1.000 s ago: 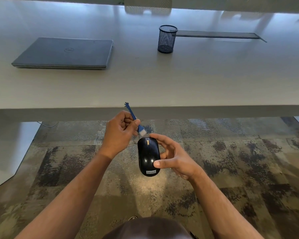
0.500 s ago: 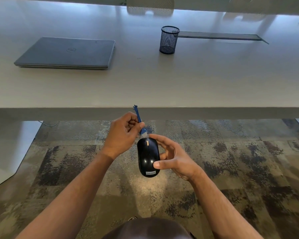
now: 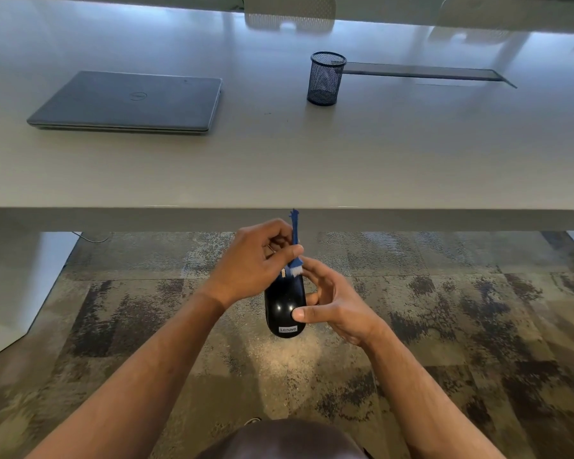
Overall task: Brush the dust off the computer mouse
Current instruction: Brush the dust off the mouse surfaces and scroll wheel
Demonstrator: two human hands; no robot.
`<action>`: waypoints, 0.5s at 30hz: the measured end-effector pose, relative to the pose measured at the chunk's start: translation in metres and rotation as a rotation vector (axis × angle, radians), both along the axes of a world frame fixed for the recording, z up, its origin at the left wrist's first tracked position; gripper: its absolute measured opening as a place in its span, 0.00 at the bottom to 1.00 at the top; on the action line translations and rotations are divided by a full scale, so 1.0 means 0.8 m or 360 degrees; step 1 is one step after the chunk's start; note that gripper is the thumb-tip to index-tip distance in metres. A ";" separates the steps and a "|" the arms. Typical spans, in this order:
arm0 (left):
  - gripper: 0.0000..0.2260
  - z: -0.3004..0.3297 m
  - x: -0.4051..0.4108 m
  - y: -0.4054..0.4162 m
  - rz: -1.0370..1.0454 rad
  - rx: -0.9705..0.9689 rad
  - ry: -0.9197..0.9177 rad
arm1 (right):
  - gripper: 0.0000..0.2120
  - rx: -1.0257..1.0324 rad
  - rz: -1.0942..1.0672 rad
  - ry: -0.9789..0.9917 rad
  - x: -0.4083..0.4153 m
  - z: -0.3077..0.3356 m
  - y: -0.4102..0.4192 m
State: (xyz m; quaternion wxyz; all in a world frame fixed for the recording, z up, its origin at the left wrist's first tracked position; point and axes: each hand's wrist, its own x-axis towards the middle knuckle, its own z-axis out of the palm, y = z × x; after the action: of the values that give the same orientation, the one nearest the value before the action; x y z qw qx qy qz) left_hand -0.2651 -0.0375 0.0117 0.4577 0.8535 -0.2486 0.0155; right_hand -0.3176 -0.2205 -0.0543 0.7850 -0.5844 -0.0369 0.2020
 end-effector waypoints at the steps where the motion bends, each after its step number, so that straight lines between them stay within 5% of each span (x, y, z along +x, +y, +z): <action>1: 0.04 0.000 0.002 0.000 0.0010 0.0022 -0.0023 | 0.40 -0.0009 0.0002 -0.0008 0.000 -0.001 0.000; 15: 0.04 -0.002 0.020 0.009 0.0322 -0.0063 0.0009 | 0.44 -0.0088 0.0011 0.0042 0.004 -0.006 -0.002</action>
State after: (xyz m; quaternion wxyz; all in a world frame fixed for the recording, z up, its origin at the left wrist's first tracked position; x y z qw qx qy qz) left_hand -0.2494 -0.0302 0.0103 0.4713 0.8650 -0.1595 0.0643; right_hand -0.3143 -0.2224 -0.0590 0.7684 -0.6029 -0.0231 0.2133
